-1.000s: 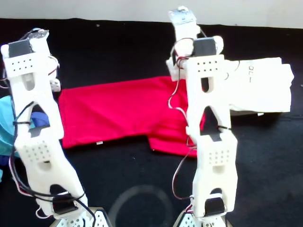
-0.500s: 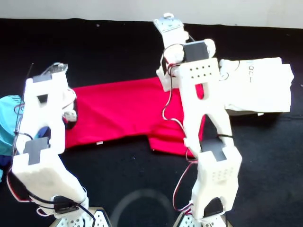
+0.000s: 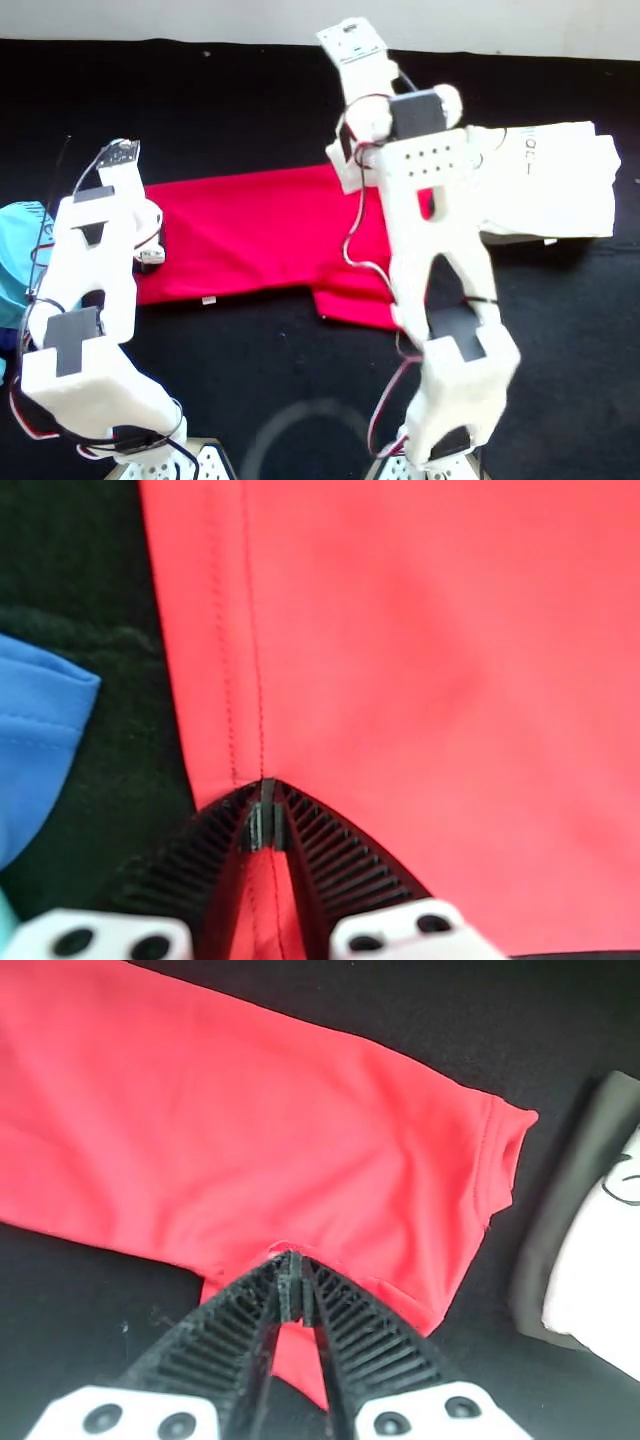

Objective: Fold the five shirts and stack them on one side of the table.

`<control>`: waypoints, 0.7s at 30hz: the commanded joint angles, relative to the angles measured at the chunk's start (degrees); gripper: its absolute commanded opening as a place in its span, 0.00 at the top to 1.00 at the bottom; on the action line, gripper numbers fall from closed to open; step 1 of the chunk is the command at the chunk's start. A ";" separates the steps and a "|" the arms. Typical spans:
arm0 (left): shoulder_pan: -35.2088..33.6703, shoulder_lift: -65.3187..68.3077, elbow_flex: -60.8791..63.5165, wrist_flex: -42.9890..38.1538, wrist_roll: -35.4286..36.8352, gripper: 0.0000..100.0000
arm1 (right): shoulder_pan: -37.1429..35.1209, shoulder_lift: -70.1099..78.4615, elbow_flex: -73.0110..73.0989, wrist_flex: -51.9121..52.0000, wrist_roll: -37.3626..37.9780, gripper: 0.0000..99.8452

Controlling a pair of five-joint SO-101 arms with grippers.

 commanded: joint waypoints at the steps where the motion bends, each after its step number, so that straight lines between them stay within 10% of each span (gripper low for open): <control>1: -0.75 -0.22 0.40 -2.55 0.35 0.99 | -0.48 -11.21 11.38 0.13 -0.44 0.99; 21: -0.13 -0.13 0.57 -2.64 0.35 0.99 | 2.07 -20.09 74.24 -63.87 0.00 0.99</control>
